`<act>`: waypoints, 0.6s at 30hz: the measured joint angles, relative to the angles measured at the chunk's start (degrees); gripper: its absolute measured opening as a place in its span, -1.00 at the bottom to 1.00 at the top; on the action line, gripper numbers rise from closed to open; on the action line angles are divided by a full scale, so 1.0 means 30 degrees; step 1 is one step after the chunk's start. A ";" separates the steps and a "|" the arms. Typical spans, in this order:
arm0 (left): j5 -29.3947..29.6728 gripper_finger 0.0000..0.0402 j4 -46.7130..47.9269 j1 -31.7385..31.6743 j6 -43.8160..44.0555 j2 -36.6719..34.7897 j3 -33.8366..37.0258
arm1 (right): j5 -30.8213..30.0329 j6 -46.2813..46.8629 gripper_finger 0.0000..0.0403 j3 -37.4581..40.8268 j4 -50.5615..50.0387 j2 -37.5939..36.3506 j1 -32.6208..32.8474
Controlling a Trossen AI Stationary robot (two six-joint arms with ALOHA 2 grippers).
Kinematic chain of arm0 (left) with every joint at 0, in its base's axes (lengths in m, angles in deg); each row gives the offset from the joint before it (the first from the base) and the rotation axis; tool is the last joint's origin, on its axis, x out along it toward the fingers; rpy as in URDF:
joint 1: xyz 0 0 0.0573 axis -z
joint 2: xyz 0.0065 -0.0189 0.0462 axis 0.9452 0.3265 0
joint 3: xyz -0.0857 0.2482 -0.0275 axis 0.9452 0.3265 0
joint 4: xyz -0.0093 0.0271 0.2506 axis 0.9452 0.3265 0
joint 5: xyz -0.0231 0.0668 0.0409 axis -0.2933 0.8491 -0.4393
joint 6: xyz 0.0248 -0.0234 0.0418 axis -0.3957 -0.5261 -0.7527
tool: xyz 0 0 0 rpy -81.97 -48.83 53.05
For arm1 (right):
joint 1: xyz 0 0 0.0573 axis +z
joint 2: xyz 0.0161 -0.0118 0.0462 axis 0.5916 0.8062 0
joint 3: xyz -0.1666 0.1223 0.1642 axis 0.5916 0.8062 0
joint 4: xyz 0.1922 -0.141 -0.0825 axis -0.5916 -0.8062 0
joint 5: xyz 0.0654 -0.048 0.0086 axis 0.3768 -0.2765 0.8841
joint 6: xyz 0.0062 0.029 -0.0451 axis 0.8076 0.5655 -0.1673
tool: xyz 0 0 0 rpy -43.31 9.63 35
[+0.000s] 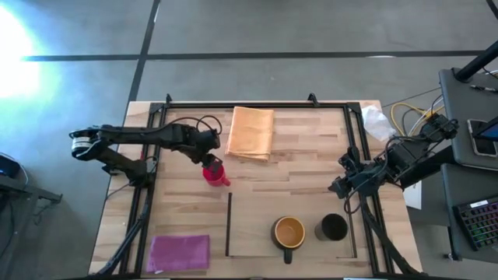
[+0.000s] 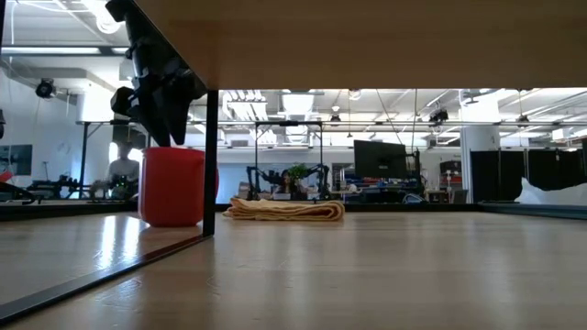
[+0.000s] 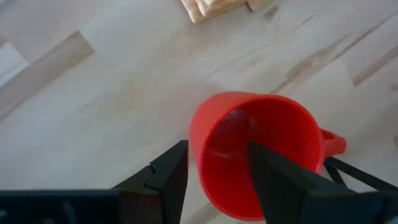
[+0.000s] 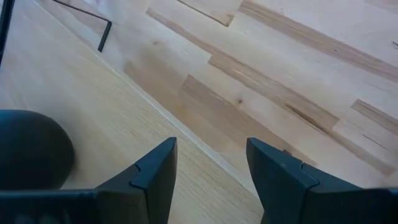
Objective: Stack small to large cups/mugs on shelf
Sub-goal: Put the red mug on the shelf
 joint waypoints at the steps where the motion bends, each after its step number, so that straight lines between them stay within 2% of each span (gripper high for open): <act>1: 0.0175 -0.25 -0.0010 0.0000 0.0000 0.0000 0.0053 | -0.0001 0.0000 -0.07 0.0000 -0.0024 0.0000 0.0000; 8: 0.0199 -0.25 0.1503 0.0126 0.1514 0.0000 0.0252 | 0.0000 0.0000 -0.07 0.0000 -0.0018 0.0000 0.0000; 18: -0.0434 -0.25 0.1277 0.0781 0.4310 0.0375 0.0264 | -0.0015 0.0045 -0.07 0.0007 -0.0018 0.0000 0.0000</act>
